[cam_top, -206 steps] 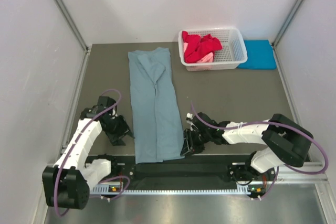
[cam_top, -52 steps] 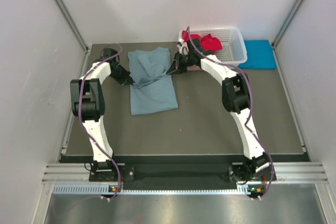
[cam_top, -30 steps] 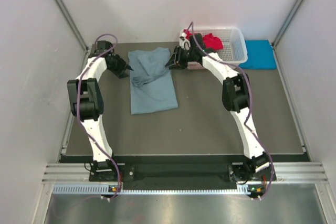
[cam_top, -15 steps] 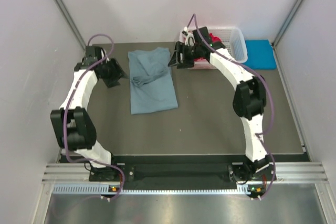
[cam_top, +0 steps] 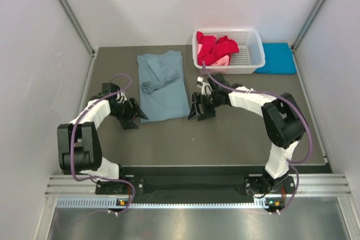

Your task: Fold and stack the t-shirts

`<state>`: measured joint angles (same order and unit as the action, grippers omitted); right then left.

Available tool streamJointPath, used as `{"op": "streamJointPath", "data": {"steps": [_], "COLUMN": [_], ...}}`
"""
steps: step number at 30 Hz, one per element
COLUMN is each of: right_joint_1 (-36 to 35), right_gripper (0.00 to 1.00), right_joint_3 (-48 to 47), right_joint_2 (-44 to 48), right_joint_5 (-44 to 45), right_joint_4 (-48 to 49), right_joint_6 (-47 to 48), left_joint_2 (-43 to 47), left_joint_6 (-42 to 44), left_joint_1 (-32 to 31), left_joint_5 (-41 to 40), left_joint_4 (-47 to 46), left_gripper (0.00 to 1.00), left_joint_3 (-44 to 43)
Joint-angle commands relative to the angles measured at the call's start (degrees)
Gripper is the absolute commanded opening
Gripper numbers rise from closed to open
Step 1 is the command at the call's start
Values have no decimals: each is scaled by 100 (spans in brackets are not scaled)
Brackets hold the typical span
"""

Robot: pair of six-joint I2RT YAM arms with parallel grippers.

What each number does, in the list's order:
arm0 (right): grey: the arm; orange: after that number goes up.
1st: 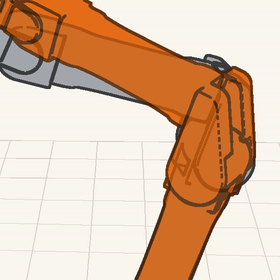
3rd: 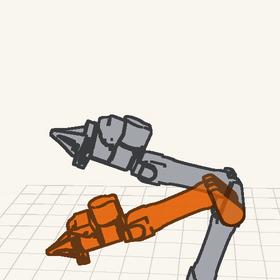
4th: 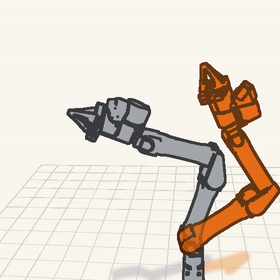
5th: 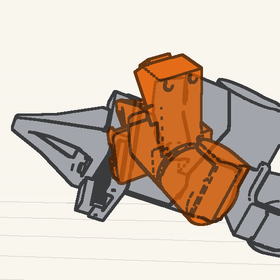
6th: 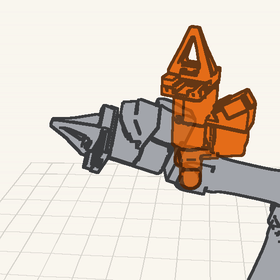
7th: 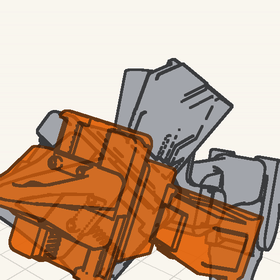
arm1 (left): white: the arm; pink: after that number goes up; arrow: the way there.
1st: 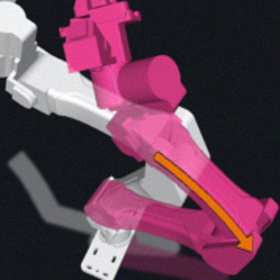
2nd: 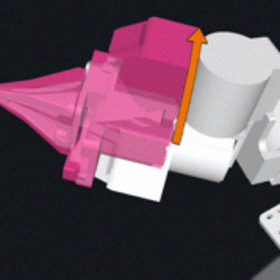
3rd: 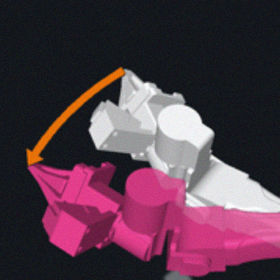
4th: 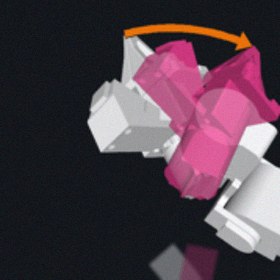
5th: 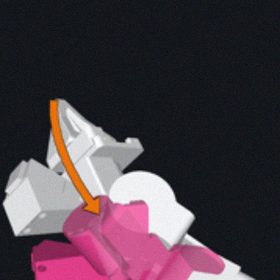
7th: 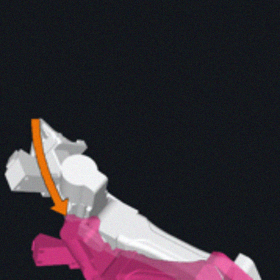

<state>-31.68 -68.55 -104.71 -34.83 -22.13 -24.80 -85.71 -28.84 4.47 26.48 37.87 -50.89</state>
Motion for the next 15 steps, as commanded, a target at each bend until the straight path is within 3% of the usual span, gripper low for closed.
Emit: {"op": "streamJointPath", "data": {"steps": [1, 15], "right_joint_1": [30, 206], "right_gripper": [67, 64], "right_joint_3": [210, 281], "right_joint_2": [109, -726], "right_joint_5": [-217, -15], "right_joint_4": [1087, 1922], "right_joint_6": [-175, -895], "left_joint_2": [134, -850], "left_joint_6": [-95, -227], "left_joint_1": [19, 151], "left_joint_5": [226, -29], "left_joint_4": [-596, -851], "left_gripper": [69, 60], "left_joint_3": [106, -35]}}
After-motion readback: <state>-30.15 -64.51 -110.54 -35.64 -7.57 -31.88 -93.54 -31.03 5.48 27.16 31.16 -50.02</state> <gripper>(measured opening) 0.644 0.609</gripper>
